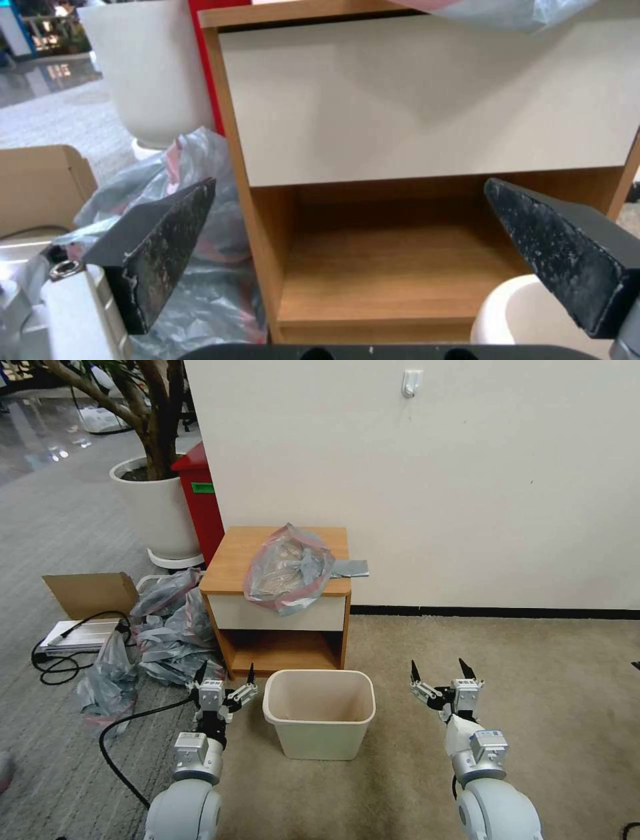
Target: Pick up the garbage bag from the table and place it over the trash can.
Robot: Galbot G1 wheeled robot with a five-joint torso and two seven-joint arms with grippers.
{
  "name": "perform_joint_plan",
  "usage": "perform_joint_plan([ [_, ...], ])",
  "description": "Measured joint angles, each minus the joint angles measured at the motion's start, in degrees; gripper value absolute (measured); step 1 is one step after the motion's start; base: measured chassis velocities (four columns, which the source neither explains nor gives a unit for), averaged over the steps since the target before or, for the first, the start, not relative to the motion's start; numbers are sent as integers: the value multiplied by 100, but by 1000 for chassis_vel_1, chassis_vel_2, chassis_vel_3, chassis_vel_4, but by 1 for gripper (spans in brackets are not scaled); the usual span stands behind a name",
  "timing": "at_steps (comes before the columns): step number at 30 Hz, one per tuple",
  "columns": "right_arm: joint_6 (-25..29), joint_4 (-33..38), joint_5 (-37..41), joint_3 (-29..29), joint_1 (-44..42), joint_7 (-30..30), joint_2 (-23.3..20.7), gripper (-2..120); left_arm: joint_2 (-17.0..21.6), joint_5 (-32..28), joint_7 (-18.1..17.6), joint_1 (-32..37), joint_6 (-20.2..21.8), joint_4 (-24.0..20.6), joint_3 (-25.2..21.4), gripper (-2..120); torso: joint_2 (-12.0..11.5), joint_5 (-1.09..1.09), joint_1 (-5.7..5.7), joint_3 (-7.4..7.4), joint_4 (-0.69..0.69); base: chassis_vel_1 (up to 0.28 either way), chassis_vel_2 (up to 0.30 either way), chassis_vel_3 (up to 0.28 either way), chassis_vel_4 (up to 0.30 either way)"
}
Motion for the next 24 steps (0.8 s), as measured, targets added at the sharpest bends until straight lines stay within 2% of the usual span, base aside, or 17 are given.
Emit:
perform_joint_plan([
  [5, 0, 0, 0, 0, 0, 0, 0, 100, 0, 0, 0, 0, 0, 0, 0, 100, 0, 0, 0, 0, 0, 0, 0, 0, 0],
  [8, -18, 155, 279, -94, 19, -38, 26, 100, 88, -85, -24, 26, 0, -28, -26, 100, 0, -2, 0, 0, -2, 0, 0, 0, 0],
  [10, -58, 368, 568, -216, 33, -155, 50, 100, 475, -426, -154, 159, 0, -174, -196, 97, 0, -4, 0, 0, 1, 0, 0, 0, 0],
  [11, -114, 374, 635, -285, -1, -213, 48, 100, 705, -637, -237, 240, 0, -256, -295, 97, 0, 0, 0, 0, 1, 0, 0, 0, 0],
  [12, -114, 374, 635, -285, -1, -213, 48, 100, 705, -637, -237, 240, 0, -256, -295, 97, 0, 0, 0, 0, 1, 0, 0, 0, 0],
  [14, -181, 377, 730, -347, 2, -232, 51, 100, 1165, -1051, -393, 398, -3, -426, -487, 99, 0, -2, 0, -1, 2, 0, 0, 0, 0],
  [16, -187, 378, 738, -354, 2, -234, 51, 100, 1204, -1087, -407, 412, -4, -441, -505, 99, 0, -2, 0, -1, 1, 0, 0, 0, 0],
  [17, -230, 401, 831, -410, 3, -233, 62, 100, 1563, -1414, -528, 532, -6, -573, -661, 100, 0, 1, 0, 0, 0, 0, 0, 0, 0],
  [18, -245, 411, 888, -424, 14, -225, 64, 100, 1663, -1555, -497, 583, 3, -608, -655, 100, 0, 5, 0, -1, 0, 0, 0, 0, 0],
  [20, -265, 412, 952, -441, 27, -220, 48, 100, 1706, -1715, -393, 648, 50, -612, -568, 100, 0, -8, 0, 0, 1, 0, 0, 0, 0],
  [23, -268, 397, 1005, -446, 41, -218, 12, 100, 1712, -1775, -369, 664, 51, -620, -547, 100, 0, 3, 0, 0, 0, 0, 0, 0, 0],
  [24, -269, 384, 1042, -439, 48, -216, -10, 100, 1711, -1786, -361, 673, 47, -623, -540, 100, 0, -2, 0, 0, 0, 0, 0, 0, 0],
])
